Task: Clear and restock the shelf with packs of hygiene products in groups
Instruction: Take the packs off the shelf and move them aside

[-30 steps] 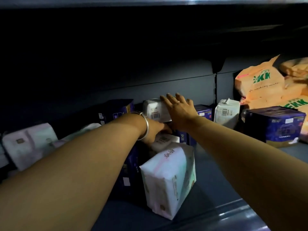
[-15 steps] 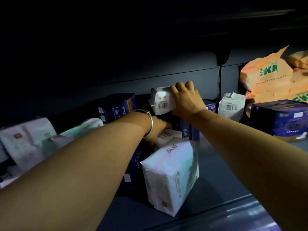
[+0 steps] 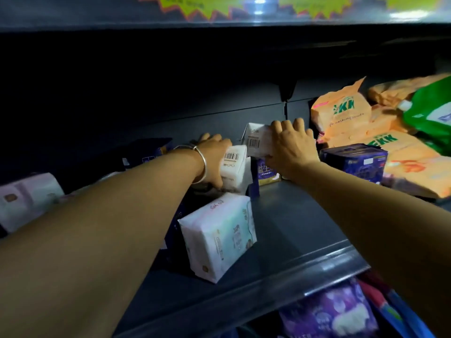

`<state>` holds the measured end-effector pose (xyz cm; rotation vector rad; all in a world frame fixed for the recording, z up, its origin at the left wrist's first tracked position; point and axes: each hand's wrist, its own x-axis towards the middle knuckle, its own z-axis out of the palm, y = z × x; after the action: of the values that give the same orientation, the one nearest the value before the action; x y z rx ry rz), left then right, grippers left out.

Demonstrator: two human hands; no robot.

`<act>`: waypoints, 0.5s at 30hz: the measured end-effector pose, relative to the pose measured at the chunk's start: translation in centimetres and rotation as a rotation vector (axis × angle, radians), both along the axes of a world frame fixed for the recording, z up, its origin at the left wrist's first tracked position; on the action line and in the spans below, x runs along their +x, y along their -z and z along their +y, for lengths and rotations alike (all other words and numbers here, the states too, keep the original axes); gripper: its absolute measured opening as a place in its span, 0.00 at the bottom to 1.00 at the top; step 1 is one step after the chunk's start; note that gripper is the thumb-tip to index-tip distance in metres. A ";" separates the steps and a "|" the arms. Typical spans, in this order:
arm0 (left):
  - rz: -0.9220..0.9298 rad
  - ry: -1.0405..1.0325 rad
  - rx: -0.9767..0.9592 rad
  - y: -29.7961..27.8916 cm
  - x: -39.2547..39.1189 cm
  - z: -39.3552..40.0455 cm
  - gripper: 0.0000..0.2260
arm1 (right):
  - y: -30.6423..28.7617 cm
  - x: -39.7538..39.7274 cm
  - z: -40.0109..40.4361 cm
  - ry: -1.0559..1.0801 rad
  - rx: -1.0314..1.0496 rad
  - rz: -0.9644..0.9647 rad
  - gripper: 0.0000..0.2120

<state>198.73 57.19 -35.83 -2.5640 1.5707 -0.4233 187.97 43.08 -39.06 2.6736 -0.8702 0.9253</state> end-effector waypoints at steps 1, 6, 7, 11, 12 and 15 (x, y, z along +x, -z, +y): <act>-0.024 0.000 -0.010 -0.4 -0.7 0.1 0.36 | -0.3 -0.9 0.0 0.014 0.011 -0.023 0.31; -0.106 0.011 -0.102 -2.4 -5.2 1.3 0.37 | -1.9 -5.2 0.3 0.084 0.094 -0.063 0.40; -0.127 0.017 -0.121 -2.9 -6.2 1.7 0.37 | -2.3 -6.1 0.7 0.098 0.097 -0.051 0.45; -0.163 0.030 -0.189 -4.6 -10.2 3.9 0.39 | -3.8 -11.7 3.3 0.107 0.124 0.015 0.41; -0.146 0.033 -0.202 -4.8 -11.3 4.5 0.39 | -3.9 -13.1 4.0 0.098 0.127 0.022 0.37; -0.103 0.034 -0.201 -4.4 -14.5 6.7 0.38 | -3.7 -16.2 5.5 0.093 0.135 0.095 0.38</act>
<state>184.28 63.84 -31.41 -2.6116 1.6129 -0.7399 171.75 48.55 -35.41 2.7357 -1.0605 0.7380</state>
